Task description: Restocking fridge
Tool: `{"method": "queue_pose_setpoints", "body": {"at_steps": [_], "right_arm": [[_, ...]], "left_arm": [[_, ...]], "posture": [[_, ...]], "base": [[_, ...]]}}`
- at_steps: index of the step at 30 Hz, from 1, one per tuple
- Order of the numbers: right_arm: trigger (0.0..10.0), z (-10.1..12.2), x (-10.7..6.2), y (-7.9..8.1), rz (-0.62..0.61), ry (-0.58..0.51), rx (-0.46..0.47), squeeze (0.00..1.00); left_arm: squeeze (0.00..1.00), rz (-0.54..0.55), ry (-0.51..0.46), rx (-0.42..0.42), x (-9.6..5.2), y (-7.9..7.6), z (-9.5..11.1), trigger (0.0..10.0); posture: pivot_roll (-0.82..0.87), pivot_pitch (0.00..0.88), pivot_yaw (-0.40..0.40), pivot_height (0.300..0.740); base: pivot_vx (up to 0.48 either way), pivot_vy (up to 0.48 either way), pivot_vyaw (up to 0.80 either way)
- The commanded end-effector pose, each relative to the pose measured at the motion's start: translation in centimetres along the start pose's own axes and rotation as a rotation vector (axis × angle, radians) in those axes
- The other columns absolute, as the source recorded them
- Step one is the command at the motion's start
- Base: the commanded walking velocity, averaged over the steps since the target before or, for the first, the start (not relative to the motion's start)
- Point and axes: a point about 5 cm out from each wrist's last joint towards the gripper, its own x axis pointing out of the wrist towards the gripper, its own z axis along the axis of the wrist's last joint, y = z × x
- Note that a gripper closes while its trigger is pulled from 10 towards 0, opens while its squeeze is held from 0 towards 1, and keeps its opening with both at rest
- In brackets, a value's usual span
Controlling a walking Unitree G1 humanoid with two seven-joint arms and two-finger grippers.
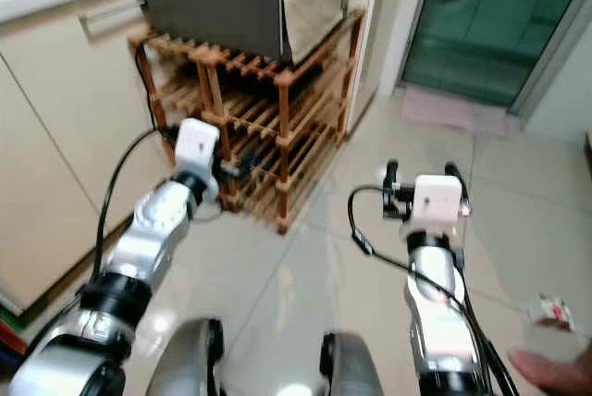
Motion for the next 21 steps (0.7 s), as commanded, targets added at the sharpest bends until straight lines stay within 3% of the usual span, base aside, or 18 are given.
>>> {"method": "queue_pose_setpoints", "body": {"at_steps": [1,10,21], "right_arm": [[10.0,-0.13,0.14,-0.42,-0.027,0.023,0.021,0.0],[10.0,-0.04,0.38,-0.05,-0.012,0.019,0.024,0.0],[10.0,0.03,0.69,0.22,-0.004,0.013,0.022,0.0]], "left_arm": [[0.0,-0.022,-0.016,0.001,0.15,-0.38,0.41,10.0],[0.0,-0.083,-0.043,-0.005,0.1,-1.06,0.72,10.0],[0.0,-0.075,-0.051,-0.025,0.07,-1.2,0.96,10.0]], "posture": [[-0.06,0.0,0.003,0.646],[-0.06,0.0,0.005,0.691],[-0.06,0.0,0.002,0.74]], "base": [[0.0,0.0,0.0],[0.0,0.0,0.0],[0.0,0.0,0.0]]}}
